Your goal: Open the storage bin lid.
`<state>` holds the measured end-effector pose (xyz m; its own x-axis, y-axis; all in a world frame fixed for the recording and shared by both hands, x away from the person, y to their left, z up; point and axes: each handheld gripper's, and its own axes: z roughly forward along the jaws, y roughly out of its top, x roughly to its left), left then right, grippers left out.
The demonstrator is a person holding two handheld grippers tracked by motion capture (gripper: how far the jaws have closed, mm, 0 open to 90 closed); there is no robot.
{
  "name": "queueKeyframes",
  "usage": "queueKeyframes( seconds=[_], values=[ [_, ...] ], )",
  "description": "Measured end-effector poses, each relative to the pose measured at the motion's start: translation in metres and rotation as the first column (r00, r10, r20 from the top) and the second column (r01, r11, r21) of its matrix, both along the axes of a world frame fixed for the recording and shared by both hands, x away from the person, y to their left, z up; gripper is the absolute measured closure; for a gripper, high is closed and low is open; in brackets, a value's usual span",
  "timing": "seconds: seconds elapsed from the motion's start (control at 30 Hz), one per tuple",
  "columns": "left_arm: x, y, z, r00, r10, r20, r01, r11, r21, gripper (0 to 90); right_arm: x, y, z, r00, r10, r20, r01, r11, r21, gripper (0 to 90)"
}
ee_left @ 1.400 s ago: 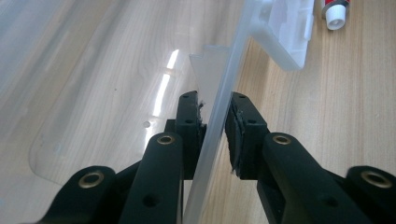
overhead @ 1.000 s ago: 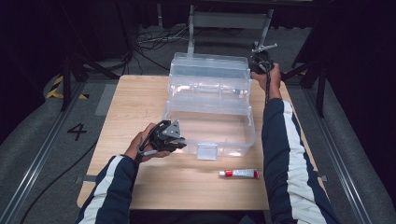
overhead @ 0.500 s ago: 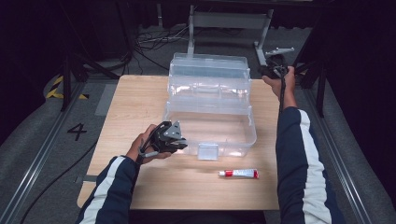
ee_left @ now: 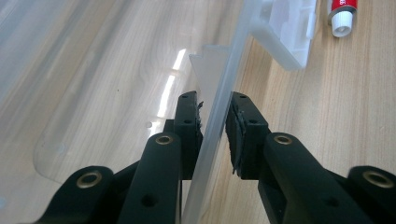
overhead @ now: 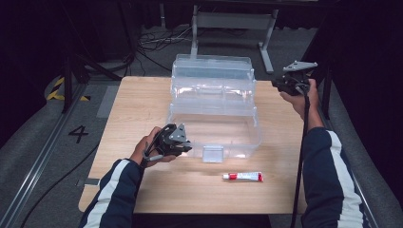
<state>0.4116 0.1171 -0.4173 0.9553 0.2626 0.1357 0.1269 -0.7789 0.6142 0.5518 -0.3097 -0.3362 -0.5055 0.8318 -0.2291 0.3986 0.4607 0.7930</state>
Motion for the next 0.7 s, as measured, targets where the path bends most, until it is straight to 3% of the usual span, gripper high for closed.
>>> queueKeyframes(
  seconds=[0.27,0.7],
  values=[
    [0.000,-0.001,0.000,0.9999,-0.006,0.008,0.006,0.9999,0.012,75.4,-0.035,0.002,-0.004,0.9973,0.070,0.024,-0.070,0.9976,-0.002,74.3],
    [-0.001,-0.001,0.000,0.9999,-0.003,0.013,0.002,0.9999,0.013,74.9,-0.085,0.004,-0.007,0.9810,0.189,0.044,-0.191,0.9808,0.041,73.7]
  ],
)
